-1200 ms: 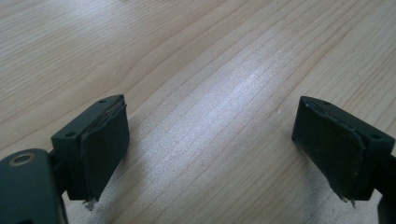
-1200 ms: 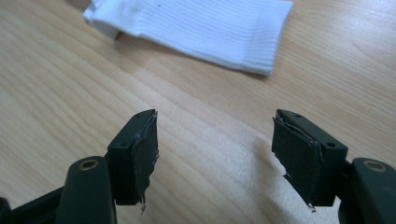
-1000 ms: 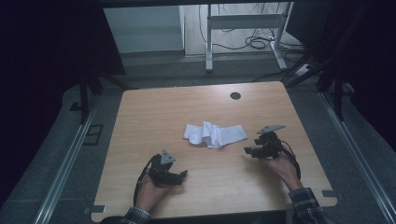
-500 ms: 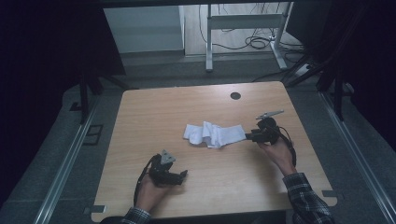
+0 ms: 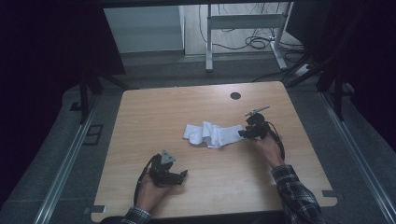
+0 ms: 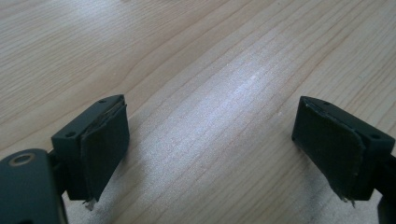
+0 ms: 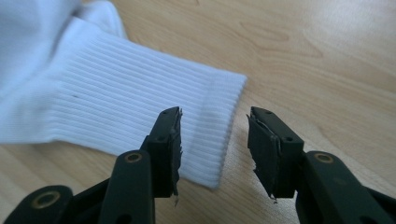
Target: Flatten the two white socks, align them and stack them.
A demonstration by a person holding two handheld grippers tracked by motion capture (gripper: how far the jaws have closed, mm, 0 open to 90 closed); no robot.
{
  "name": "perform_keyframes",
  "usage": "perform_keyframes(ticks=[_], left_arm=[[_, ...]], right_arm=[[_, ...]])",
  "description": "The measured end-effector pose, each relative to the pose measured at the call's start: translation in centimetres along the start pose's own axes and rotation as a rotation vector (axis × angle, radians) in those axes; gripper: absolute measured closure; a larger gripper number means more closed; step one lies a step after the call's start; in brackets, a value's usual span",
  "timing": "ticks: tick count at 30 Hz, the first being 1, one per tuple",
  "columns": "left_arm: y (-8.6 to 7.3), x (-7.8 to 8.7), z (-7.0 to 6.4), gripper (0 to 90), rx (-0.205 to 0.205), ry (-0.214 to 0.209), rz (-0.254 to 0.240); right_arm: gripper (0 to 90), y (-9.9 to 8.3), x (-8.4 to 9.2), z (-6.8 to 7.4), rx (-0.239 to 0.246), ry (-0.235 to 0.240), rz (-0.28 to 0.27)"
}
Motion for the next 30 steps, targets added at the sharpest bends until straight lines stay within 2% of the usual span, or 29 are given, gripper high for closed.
perform_keyframes(ticks=[2, 4, 5, 6, 7, 10, 13, 15, 16, 17, 21, 22, 24, 26, 27, 30], left_arm=[[0.0, 0.0, 0.0, 11.1, 0.0, 0.0, 0.0], [0.0, 0.0, 0.0, 11.1, 0.0, 0.0, 0.0], [0.0, 0.0, 0.0, 11.1, 0.0, 0.0, 0.0], [0.0, 0.0, 0.0, 11.1, 0.0, 0.0, 0.0], [0.0, 0.0, 0.0, 11.1, 0.0, 0.0, 0.0], [0.0, 0.0, 0.0, 11.1, 0.0, 0.0, 0.0], [0.0, 0.0, 0.0, 11.1, 0.0, 0.0, 0.0], [0.0, 0.0, 0.0, 11.1, -0.001, 0.001, 0.001], [0.0, 0.0, 0.0, 11.1, -0.001, 0.001, 0.001], [0.0, 0.0, 0.0, 11.1, 0.001, 0.001, 0.001], [0.0, 0.0, 0.0, 11.1, 0.003, 0.001, 0.001], [0.0, 0.0, 0.0, 11.1, 0.003, 0.001, 0.001], [0.0, 0.0, 0.0, 11.1, 0.003, 0.002, 0.001], [0.0, 0.0, 0.0, 11.1, 0.003, 0.002, 0.001], [0.0, 0.0, 0.0, 11.1, 0.003, 0.002, 0.001], [0.0, 0.0, 0.0, 11.1, 0.003, 0.002, 0.001]], right_arm=[[56.5, -0.4, -0.5, -0.1, 0.003, -0.004, 0.017], [59.8, -0.5, -0.6, -0.1, 0.001, 0.0, 0.011], [71.2, -0.6, -0.5, 0.0, -0.01, 0.016, 0.004], [77.8, -0.6, -0.5, 0.0, -0.011, 0.021, 0.01], [80.7, -0.7, -0.4, 0.1, -0.016, 0.029, 0.02], [82.7, -0.7, -0.1, 0.1, -0.032, 0.03, 0.032], [82.6, -0.4, 0.4, 0.2, -0.043, 0.041, 0.022], [82.5, 0.4, 1.6, 0.4, -0.05, 0.061, 0.0], [82.5, 0.4, 1.6, 0.4, -0.05, 0.061, 0.0], [82.5, 1.1, 2.5, 0.6, -0.053, 0.077, -0.018], [82.4, 2.8, 4.5, 1.6, -0.039, 0.104, -0.053], [82.4, 2.8, 4.5, 1.6, -0.039, 0.104, -0.053], [82.5, 4.3, 6.0, 2.6, -0.017, 0.123, -0.074], [82.6, 4.8, 6.4, 3.0, -0.009, 0.128, -0.082], [82.6, 5.7, 7.2, 3.8, 0.004, 0.141, -0.093], [82.8, 6.9, 8.2, 5.1, 0.029, 0.16, -0.106]])
Point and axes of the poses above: each handheld gripper's, and its own axes: x roughly backward along the jaws, y roughly out of its top, z roughly to its left, the point moved 7 cm from there along -x, roughly forward along the jaws, and after that the axes turned 2 degrees about -x, right-handed, at the moved point
